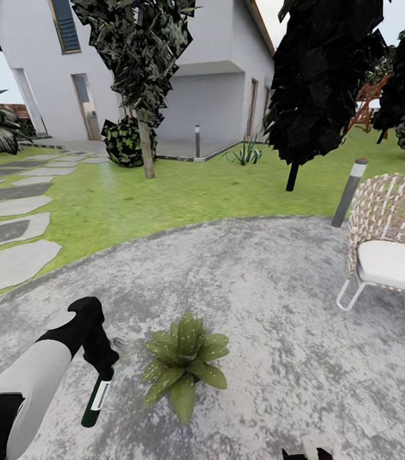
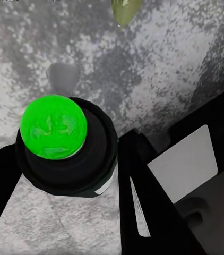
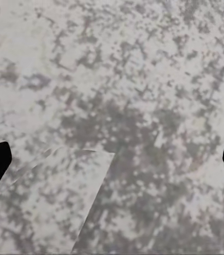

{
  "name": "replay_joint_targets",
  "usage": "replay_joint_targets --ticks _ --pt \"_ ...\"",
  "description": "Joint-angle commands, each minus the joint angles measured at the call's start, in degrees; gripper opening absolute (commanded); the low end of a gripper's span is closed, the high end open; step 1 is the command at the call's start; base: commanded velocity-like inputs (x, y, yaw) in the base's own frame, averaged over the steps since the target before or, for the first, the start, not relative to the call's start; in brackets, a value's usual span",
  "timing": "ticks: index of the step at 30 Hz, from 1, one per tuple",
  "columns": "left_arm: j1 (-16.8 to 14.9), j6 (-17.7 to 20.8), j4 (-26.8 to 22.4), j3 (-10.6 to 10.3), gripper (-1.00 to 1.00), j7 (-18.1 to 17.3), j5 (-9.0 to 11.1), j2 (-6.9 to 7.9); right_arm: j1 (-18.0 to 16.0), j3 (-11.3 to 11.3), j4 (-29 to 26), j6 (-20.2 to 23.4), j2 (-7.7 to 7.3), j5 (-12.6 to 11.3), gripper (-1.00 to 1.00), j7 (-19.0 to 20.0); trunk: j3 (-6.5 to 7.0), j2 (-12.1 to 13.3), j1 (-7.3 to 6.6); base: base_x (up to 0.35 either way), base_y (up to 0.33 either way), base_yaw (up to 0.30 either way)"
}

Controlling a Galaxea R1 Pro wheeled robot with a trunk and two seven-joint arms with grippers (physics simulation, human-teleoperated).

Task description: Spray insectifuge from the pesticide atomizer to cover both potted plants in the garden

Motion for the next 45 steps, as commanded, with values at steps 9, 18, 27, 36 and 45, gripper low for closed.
replay_joint_targets --ticks 9,18,27,36,45 --pt "-0.06 0.61 -0.06 -0.01 -1.0 -0.53 -0.52 0.14 -0.01 0.52 0.02 -0.18 0.0 -0.32 1.0 -0.28 -0.76 -0.02 0.0 0.096 -0.251 0.143" --pt "-0.01 0.63 -0.06 -0.04 -1.0 -0.53 -0.52 -0.3 -0.01 0.49 0.02 -0.18 0.0 -0.32 1.0 -0.28 -1.2 -0.02 0.0 0.161 -0.239 0.237" --pt "0.23 0.3 0.01 0.11 -1.0 -0.53 -0.47 0.5 -0.01 0.49 0.02 -0.18 0.0 -0.32 1.0 -0.28 -1.54 -0.02 0.0 0.015 -0.046 0.251" --pt "1.58 0.14 -0.1 0.67 -1.0 1.77 0.3 0.41 -0.01 0.31 -0.07 -0.18 -0.14 -0.32 1.0 -0.57 -1.64 -0.02 0.0 0.0 -0.013 0.269" --pt "1.63 0.2 -0.14 0.95 -1.0 2.01 0.49 0.36 -0.02 0.92 0.02 -0.13 -0.52 -0.06 1.0 -0.46 -1.64 -0.02 0.0 0.0 -0.233 0.053"
